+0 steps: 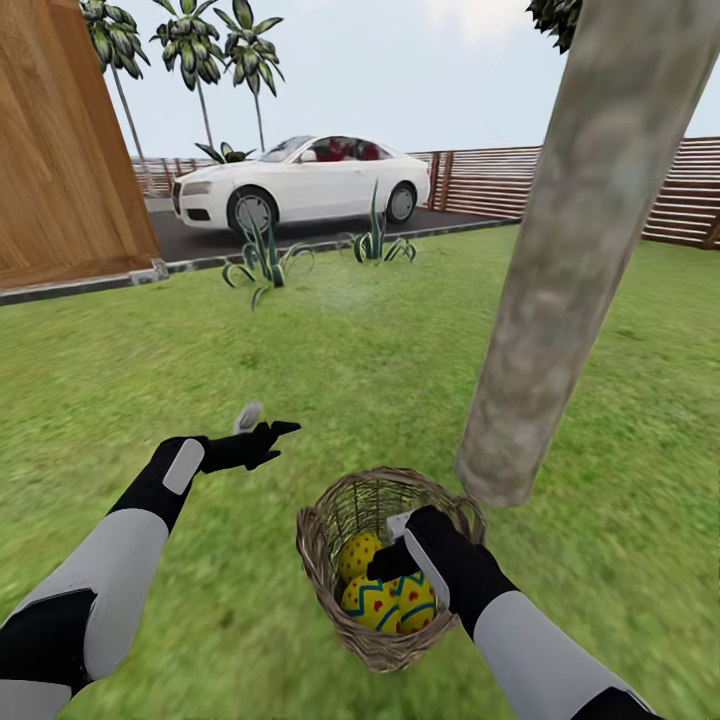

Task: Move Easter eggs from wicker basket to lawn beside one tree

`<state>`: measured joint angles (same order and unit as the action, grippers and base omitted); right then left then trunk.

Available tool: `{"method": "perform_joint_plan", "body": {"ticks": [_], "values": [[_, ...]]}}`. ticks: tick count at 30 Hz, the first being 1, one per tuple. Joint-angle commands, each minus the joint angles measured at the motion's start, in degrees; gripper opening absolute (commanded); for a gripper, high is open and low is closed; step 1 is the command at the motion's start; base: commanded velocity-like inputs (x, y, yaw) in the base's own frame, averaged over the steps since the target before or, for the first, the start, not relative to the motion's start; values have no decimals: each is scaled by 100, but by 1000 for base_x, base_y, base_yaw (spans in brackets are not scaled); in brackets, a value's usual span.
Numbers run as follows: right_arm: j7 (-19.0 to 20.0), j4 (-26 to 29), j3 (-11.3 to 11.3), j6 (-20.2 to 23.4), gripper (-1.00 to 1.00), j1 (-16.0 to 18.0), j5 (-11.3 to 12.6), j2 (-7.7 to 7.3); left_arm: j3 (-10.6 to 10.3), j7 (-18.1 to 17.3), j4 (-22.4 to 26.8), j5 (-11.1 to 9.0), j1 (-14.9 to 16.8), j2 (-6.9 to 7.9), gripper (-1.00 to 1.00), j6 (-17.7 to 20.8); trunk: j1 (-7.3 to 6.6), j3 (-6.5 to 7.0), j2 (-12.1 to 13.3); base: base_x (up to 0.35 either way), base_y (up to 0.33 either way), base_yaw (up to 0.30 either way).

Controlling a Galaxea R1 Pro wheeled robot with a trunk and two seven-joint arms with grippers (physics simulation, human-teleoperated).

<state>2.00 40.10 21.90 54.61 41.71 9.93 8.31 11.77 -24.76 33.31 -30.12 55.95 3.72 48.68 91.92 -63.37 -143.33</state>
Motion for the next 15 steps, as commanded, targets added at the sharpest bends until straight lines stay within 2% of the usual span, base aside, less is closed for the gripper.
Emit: {"method": "perform_joint_plan", "body": {"ticks": [1, 15], "values": [[16, 1, 10, 18, 100, 4, 0, -3, 25, -20, 0, 9, 4, -3, 100, 36, 1, -28, -4, 0, 0, 0], [20, 80, 13, 7, 100, 15, -32, -5, 19, -20, 0, 15, 4, -7, 100, 36, 37, -338, -23, 0, 0, 0]]}}
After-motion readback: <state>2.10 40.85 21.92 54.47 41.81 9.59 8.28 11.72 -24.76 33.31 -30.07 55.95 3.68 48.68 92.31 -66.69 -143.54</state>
